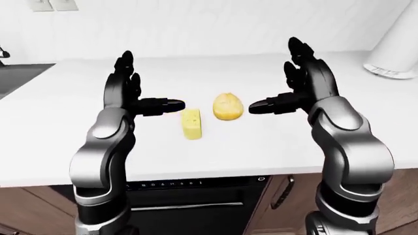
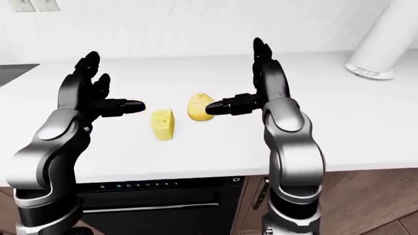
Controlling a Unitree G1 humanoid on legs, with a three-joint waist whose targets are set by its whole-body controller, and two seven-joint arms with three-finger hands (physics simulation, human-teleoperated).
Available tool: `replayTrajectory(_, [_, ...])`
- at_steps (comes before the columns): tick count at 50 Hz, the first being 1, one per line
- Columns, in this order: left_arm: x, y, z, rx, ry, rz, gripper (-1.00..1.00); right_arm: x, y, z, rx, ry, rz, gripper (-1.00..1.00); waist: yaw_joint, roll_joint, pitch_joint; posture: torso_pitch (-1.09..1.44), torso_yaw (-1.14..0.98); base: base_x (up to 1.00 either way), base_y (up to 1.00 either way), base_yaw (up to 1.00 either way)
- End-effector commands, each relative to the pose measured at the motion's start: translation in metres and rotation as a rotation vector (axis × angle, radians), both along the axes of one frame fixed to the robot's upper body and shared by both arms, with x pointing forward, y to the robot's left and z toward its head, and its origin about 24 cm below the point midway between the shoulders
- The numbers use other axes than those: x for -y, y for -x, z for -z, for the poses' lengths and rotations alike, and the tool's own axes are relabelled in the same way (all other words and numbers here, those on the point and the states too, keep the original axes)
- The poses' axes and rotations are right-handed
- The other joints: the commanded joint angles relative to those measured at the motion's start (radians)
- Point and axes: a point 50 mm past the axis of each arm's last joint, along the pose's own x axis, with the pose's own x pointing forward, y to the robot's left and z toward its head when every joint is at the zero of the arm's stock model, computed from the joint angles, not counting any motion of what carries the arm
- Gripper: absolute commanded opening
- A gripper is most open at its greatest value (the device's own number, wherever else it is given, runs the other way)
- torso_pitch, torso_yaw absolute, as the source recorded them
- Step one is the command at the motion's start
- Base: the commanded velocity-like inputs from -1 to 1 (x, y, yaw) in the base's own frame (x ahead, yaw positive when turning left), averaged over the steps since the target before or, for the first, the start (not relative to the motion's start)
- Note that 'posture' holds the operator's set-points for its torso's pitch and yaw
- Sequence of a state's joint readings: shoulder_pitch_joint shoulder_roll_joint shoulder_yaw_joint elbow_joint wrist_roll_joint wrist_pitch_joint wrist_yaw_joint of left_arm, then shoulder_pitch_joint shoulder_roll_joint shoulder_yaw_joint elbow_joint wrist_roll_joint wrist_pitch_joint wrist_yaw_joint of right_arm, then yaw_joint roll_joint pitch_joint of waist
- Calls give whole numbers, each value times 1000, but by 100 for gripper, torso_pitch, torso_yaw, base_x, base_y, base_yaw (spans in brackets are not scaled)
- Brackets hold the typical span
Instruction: Place the bread and cheese on the cutting board.
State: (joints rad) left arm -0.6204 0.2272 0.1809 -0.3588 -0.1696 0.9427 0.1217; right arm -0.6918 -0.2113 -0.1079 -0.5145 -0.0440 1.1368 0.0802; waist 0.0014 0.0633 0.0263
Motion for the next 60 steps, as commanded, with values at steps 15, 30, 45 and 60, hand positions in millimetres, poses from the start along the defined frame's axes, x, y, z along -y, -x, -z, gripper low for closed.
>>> replayTrajectory(15, [6,1,-12,72,-5,31,100,2,1,-15,84,-6,21,100,3,-42,-39,0,0,-6,1,0])
replayTrajectory(30, [9,1,-14,75,-10,41,100,1,-2,-8,64,19,20,100,4,-74,-21,0,0,-5,0,0])
replayTrajectory(45, [9,2,-12,71,-10,41,100,-6,-3,-3,46,36,-5,100,2,-58,-22,0,0,0,0,0])
replayTrajectory(60, [8,2,-10,68,-10,40,100,-14,-4,2,26,50,-39,100,0,-59,-18,0,0,0,0,0])
